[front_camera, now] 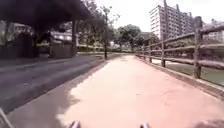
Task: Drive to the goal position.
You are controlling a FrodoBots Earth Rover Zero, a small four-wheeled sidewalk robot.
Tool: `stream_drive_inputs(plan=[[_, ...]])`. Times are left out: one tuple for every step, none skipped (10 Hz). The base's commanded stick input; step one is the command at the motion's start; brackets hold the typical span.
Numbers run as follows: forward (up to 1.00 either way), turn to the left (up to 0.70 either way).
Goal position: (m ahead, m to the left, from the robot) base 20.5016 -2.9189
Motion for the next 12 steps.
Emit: stream_drive_inputs(plan=[[0.7, 0.0], [0.7, 0.0], [0.7, 0.0], [0.7, 0.0], [0.7, 0.0], [0.7, 0.0], [0.7, 0.0], [0.7, 0.0], [0.7, 0.0], [0.7, 0.0], [0.7, 0.0], [0.7, 0.0]])
